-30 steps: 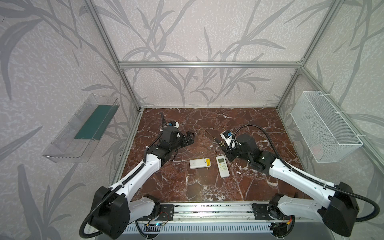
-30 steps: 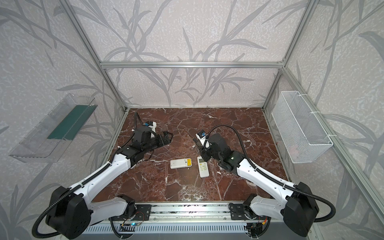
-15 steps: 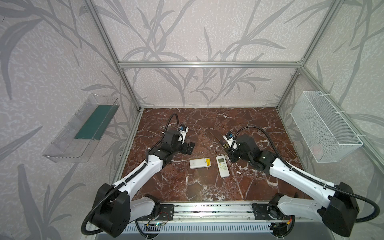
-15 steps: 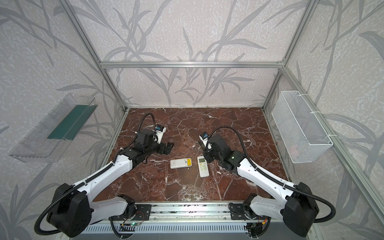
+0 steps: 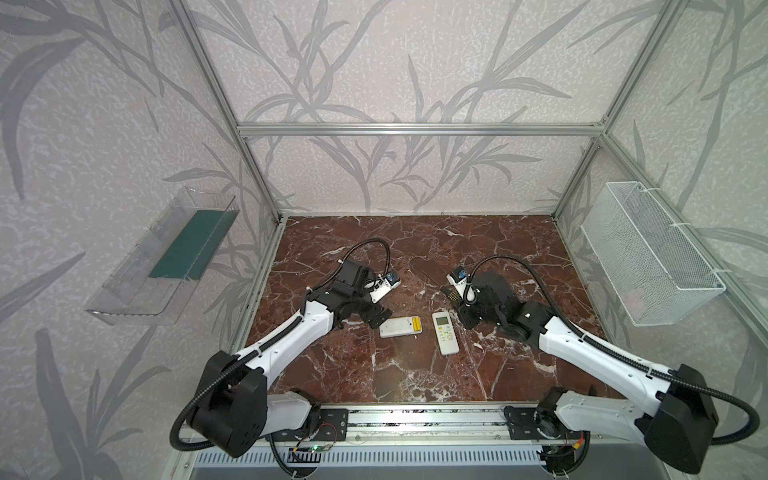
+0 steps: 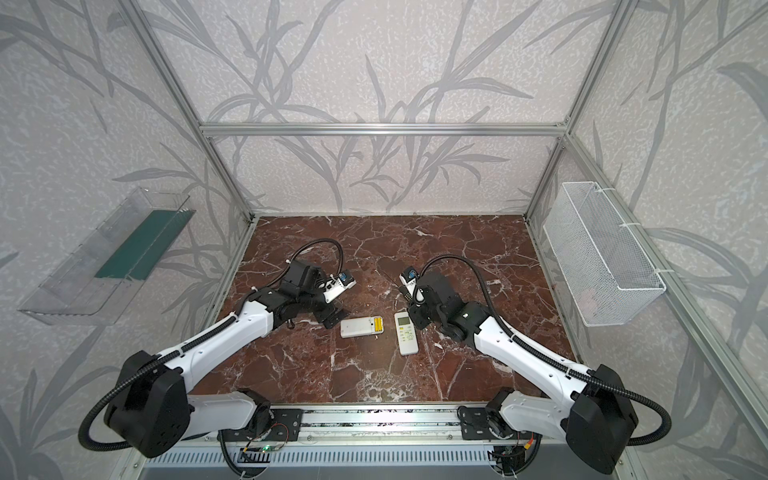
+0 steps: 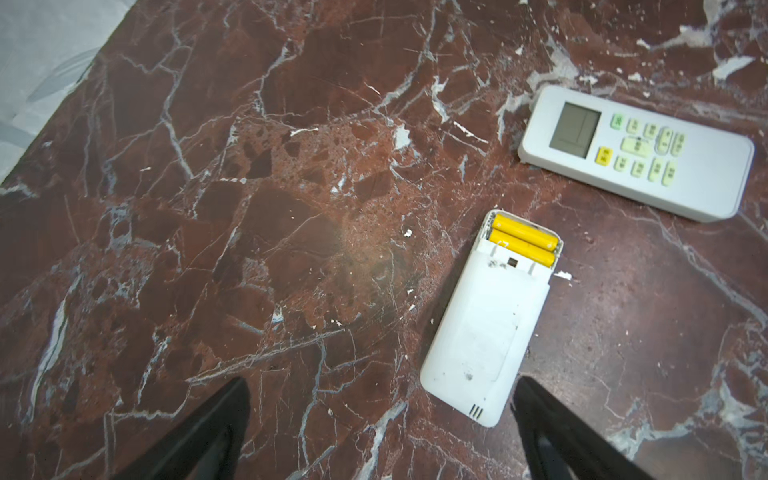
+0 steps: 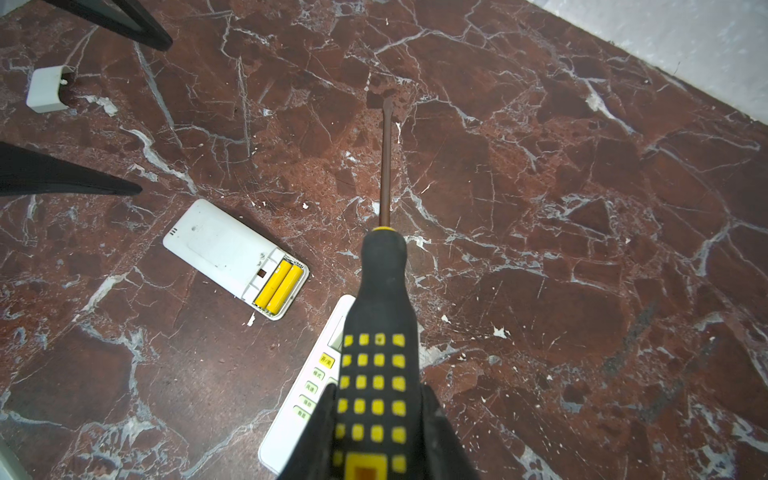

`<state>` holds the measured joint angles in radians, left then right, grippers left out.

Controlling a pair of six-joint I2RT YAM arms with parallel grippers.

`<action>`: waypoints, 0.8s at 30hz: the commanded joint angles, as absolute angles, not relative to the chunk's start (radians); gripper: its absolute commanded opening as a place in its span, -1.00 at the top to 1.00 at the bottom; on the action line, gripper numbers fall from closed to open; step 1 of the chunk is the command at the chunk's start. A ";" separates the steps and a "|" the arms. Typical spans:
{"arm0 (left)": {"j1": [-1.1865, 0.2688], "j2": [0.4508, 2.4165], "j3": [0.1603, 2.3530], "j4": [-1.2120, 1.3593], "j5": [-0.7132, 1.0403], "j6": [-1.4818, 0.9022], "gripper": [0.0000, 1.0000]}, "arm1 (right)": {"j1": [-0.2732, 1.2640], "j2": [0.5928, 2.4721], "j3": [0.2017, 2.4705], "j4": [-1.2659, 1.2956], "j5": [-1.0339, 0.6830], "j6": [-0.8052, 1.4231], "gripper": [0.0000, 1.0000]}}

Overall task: Unload the batteries from the remote control
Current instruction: 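Grasp the opened white remote with the left gripper while the right gripper lowers the screwdriver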

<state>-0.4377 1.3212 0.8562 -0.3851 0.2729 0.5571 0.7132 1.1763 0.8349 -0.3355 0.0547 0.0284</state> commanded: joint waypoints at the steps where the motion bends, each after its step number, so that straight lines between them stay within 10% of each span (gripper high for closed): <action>1: -0.441 1.368 0.899 -0.485 0.322 0.715 -0.97 | 0.712 1.153 0.831 -0.371 0.026 0.034 1.00; 24: -0.511 1.636 0.909 -0.386 0.320 0.819 -0.88 | 0.796 1.124 0.831 -0.534 0.058 0.110 1.00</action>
<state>-0.5026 1.6176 0.8951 -0.3954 0.2970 0.7788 0.7868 1.1545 0.8162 -0.5056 0.0448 0.0895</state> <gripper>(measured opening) 0.940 0.275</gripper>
